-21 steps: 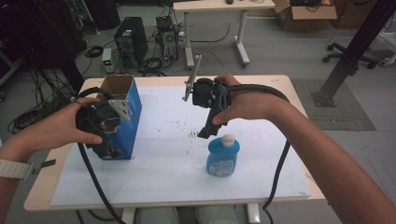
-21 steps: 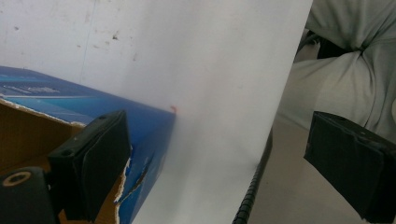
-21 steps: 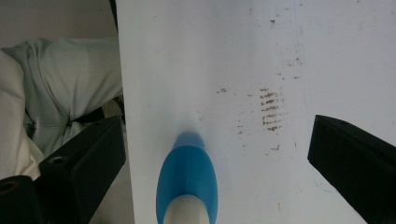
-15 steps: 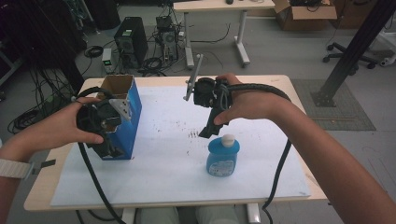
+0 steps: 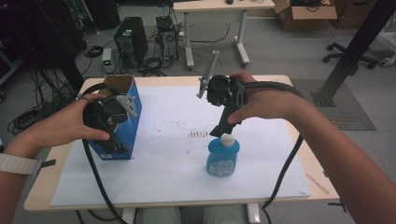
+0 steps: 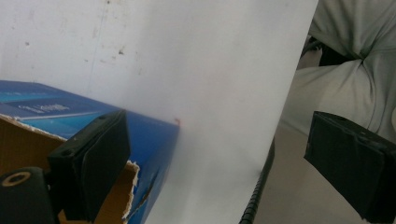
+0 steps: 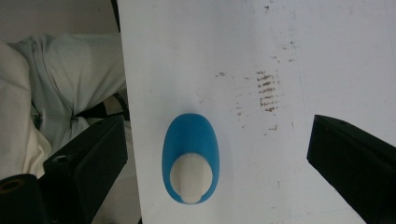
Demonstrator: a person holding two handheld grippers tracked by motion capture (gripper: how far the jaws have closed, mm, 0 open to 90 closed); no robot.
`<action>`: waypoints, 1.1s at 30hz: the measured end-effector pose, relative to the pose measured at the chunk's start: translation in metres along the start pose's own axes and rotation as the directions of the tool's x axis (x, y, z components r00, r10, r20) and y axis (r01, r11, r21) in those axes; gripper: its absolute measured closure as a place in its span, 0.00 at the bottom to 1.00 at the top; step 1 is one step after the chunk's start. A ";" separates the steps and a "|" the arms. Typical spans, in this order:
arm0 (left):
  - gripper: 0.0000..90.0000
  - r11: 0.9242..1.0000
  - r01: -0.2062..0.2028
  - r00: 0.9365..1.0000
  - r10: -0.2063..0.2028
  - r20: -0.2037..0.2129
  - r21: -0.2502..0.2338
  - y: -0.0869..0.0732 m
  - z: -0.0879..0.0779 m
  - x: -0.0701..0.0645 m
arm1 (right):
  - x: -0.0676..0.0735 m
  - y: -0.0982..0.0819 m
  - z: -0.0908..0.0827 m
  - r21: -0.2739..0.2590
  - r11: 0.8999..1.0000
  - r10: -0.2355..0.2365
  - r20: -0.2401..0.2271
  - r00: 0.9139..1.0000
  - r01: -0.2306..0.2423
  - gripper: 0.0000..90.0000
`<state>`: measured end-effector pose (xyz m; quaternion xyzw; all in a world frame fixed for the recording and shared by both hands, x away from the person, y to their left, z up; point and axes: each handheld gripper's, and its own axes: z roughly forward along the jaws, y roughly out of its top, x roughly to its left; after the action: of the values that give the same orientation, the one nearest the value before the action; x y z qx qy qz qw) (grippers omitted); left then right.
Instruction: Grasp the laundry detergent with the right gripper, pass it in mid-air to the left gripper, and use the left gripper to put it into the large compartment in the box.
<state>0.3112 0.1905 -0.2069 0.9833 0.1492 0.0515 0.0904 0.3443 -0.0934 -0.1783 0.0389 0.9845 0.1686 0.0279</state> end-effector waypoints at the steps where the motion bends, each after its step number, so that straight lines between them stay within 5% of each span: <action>1: 0.08 1.000 0.001 1.000 -0.001 -0.001 0.000 0.001 0.000 0.000 | 0.000 -0.002 -0.002 0.000 1.000 0.001 -0.001 1.000 -0.001 0.05; 16: 0.08 1.000 -0.004 1.000 0.004 -0.003 -0.002 0.009 0.003 -0.001 | 0.003 -0.035 -0.014 0.010 1.000 0.014 -0.017 1.000 -0.014 0.06; 33: 0.08 1.000 -0.006 1.000 0.006 -0.014 0.000 0.009 0.004 -0.001 | 0.005 -0.072 -0.004 0.003 0.999 0.046 -0.043 0.998 -0.046 0.06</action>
<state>0.3136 0.1816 -0.2095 0.9834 0.1471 0.0585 0.0892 0.3346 -0.1620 -0.1985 0.0580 0.9839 0.1691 0.0028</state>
